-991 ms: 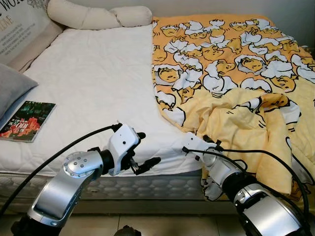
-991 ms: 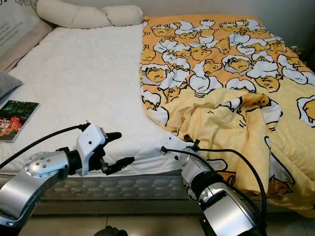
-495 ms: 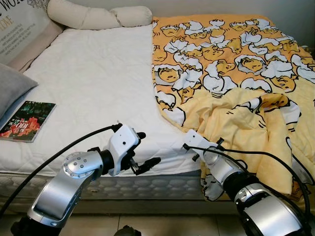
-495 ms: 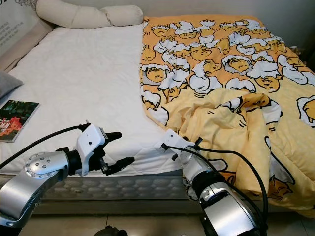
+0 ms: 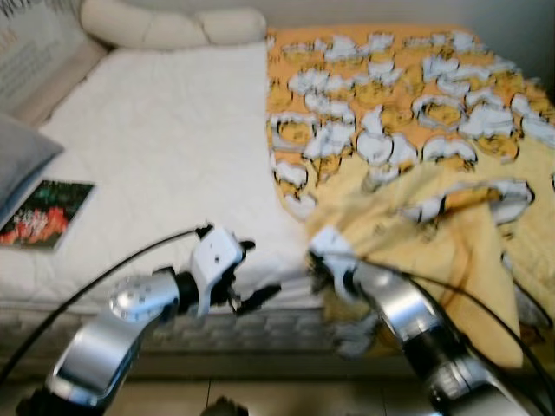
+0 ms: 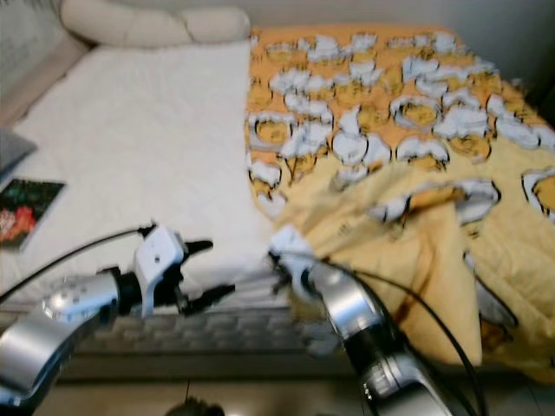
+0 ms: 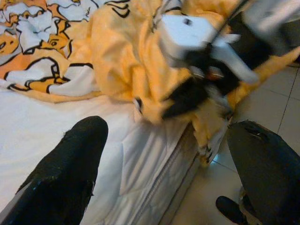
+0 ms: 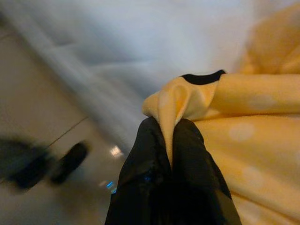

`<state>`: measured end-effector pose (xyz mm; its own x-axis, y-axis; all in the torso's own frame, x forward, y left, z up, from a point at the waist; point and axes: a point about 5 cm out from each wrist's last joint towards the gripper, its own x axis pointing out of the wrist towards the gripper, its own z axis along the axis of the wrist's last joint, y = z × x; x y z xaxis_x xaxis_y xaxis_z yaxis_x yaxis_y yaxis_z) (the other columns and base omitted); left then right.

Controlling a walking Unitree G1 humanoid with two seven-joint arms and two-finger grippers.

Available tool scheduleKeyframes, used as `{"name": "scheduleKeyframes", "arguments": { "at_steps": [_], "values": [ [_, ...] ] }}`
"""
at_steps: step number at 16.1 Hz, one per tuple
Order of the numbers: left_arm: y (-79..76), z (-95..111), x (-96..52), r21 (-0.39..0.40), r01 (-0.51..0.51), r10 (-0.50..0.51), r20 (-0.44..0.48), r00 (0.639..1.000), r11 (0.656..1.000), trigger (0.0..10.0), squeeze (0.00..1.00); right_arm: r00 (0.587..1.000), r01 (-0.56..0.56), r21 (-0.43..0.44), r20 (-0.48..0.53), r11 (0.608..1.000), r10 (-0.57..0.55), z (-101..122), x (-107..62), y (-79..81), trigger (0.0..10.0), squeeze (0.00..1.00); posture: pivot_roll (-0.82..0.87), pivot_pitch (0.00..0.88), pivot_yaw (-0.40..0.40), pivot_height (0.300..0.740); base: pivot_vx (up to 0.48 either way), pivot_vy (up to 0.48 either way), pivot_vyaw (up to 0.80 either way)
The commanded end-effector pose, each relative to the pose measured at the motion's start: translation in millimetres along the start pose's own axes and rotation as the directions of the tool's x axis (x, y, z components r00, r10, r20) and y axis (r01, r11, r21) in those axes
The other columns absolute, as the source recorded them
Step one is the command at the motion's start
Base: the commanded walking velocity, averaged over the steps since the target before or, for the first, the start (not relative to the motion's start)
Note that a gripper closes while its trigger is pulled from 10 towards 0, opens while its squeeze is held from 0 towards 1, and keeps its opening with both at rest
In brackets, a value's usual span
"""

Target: Clean up the room

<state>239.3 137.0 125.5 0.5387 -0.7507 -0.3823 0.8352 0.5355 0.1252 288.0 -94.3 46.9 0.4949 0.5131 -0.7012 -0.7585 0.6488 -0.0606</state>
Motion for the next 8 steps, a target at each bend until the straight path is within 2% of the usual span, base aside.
{"name": "scheduleKeyframes", "arguments": {
  "at_steps": [1,3,5,8],
  "values": [
    [-0.9,1,-1.3,0.015,0.007,-0.007,-0.006,1.0,1.0,10.0,0.18,0.996,-0.09,-0.027,0.018,0.996,0.09,9,-2.1,12.2,0.0,0.0,0.03,0.0,0.07,0.74,0.0,0.0,0.0],
    [-5.1,0,-2.2,0.004,0.012,-0.012,-0.009,1.0,1.0,10.0,0.17,0.983,-0.183,-0.055,0.015,0.982,0.184,11,-13.9,27.8,0.0,0.0,0.03,0.0,0.066,0.74,0.0,0.0,0.0],
    [-11.2,-4,-4.3,-0.007,0.025,-0.026,-0.022,0.999,1.0,10.0,0.16,0.97,-0.243,-0.043,0.009,0.969,0.244,9,-24.8,37.5,0.0,0.0,0.03,0.0,0.066,0.74,0.0,0.0,0.0],
    [-22.5,-10,-10.0,-0.035,0.054,-0.056,-0.049,0.997,0.998,10.0,0.14,0.931,-0.366,-0.029,-0.019,0.93,0.365,-3,-46.6,58.6,0.0,0.0,0.03,0.012,0.072,0.74,0.0,0.0,0.0]
  ]
}}
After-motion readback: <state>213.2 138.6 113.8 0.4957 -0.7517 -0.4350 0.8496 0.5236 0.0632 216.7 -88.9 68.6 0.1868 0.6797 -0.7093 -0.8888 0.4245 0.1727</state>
